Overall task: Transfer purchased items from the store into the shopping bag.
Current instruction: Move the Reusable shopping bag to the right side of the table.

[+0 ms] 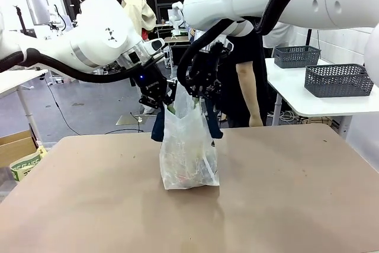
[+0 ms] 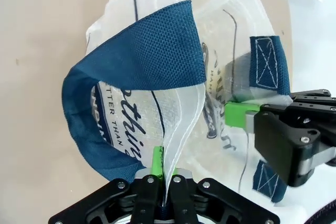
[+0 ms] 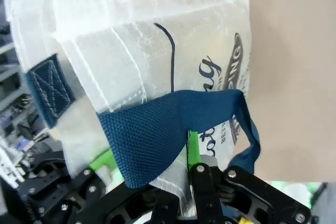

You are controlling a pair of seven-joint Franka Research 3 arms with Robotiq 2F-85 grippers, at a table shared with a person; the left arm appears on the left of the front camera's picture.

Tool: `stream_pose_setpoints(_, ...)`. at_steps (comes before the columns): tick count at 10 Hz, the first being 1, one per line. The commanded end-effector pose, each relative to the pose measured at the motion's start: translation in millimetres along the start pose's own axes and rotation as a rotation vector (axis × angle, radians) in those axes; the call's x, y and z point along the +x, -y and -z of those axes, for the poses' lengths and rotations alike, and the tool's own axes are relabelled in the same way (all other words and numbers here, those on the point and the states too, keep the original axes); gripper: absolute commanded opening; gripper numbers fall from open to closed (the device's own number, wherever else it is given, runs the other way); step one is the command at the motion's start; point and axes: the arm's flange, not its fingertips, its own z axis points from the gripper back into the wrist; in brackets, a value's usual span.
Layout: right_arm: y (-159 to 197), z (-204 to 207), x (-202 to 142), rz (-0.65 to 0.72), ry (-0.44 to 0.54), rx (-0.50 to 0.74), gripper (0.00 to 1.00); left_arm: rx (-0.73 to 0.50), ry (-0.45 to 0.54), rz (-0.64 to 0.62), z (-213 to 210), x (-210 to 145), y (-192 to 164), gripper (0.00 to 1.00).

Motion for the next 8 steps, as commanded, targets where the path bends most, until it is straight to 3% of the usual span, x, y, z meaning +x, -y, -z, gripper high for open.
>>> stream_pose_setpoints(1,-9,2,0,0.065,0.014,0.062,0.00,0.006,0.022,0.022,9,9,12,0.00)
stream_pose_setpoints(6,-22,10,9,0.070,-0.012,0.070,0.00,-0.027,0.050,0.025,10,8,15,0.00)
stream_pose_setpoints(8,-23,10,10,0.072,-0.010,0.079,0.00,-0.052,0.034,0.047,8,4,14,0.34)
